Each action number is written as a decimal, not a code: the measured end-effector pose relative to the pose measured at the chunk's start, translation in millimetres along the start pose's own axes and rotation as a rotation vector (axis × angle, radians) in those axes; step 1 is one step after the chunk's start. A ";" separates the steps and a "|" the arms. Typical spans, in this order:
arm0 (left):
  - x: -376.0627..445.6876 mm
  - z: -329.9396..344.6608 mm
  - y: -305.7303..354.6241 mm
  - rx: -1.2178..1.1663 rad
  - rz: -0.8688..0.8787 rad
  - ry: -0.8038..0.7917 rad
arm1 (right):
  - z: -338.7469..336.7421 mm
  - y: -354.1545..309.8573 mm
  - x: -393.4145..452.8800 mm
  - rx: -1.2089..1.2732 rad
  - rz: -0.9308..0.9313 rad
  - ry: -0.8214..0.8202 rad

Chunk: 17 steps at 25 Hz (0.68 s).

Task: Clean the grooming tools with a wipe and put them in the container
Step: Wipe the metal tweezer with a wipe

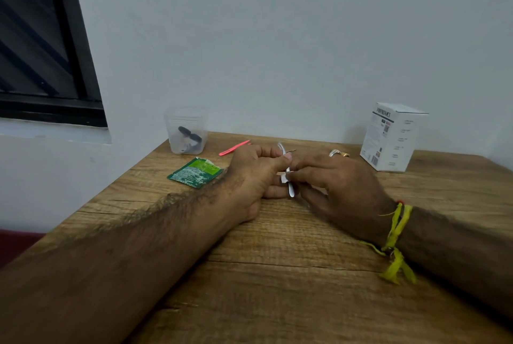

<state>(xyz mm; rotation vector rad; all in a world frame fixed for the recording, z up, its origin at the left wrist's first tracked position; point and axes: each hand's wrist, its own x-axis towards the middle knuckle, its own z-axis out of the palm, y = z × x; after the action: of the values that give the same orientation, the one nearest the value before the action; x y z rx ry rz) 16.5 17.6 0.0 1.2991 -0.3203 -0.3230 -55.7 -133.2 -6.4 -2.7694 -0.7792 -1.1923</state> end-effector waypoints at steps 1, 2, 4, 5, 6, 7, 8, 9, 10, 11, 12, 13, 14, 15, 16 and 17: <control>0.2 0.8 -0.2 0.013 0.003 0.002 | 0.4 0.0 -0.4 -0.003 0.006 -0.010; 0.1 0.4 -0.3 0.024 0.006 0.006 | 0.6 -0.3 0.5 -0.008 0.010 -0.014; 0.0 0.4 -0.8 0.037 0.013 0.020 | -0.2 -1.2 1.9 -0.039 0.001 -0.028; 0.3 1.3 -1.5 0.052 0.018 0.023 | -1.4 -1.2 1.0 -0.069 -0.015 -0.036; 0.4 2.3 -2.0 0.072 0.023 0.021 | -2.4 -1.4 0.0 -0.100 -0.036 -0.043; 0.4 2.4 -2.3 0.086 0.027 0.015 | -3.1 -2.3 -0.2 -0.120 -0.048 -0.050; 0.2 1.9 -2.4 0.086 0.026 0.012 | -3.2 -3.1 0.2 -0.122 -0.045 -0.057; 0.3 1.4 -2.1 0.074 0.023 0.013 | -2.6 -3.1 0.7 -0.118 -0.038 -0.060; 0.3 1.4 -1.8 0.067 0.018 0.020 | -1.7 -2.4 0.8 -0.116 -0.037 -0.060; -0.3 2.1 -1.8 0.072 0.014 0.026 | -1.3 -1.8 0.0 -0.113 -0.040 -0.068; -1.2 3.3 -2.1 0.086 0.015 0.025 | -2.2 -1.4 -1.8 -0.112 -0.042 -0.085; -1.8 3.6 -1.9 0.096 0.017 0.016 | -3.2 -1.3 -2.9 -0.117 -0.041 -0.094; -2.2 3.0 -1.3 0.097 0.019 0.006 | -3.7 -1.4 -3.1 -0.125 -0.038 -0.085; -2.1 2.0 -1.1 0.092 0.021 0.002 | -3.4 -1.4 -2.6 -0.121 -0.033 -0.078; -1.7 1.8 -1.2 0.090 0.021 0.005 | -3.4 -1.2 -2.5 -0.106 -0.030 -0.087; -1.7 2.7 -1.6 0.098 0.021 0.008 | -4.0 -1.3 -2.8 -0.093 -0.035 -0.104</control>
<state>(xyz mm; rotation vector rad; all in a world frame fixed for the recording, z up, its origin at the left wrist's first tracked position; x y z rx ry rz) 13.7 15.5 -1.0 1.3915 -0.3464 -0.2873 -60.6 -134.2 -5.8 -2.9258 -0.8044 -1.1250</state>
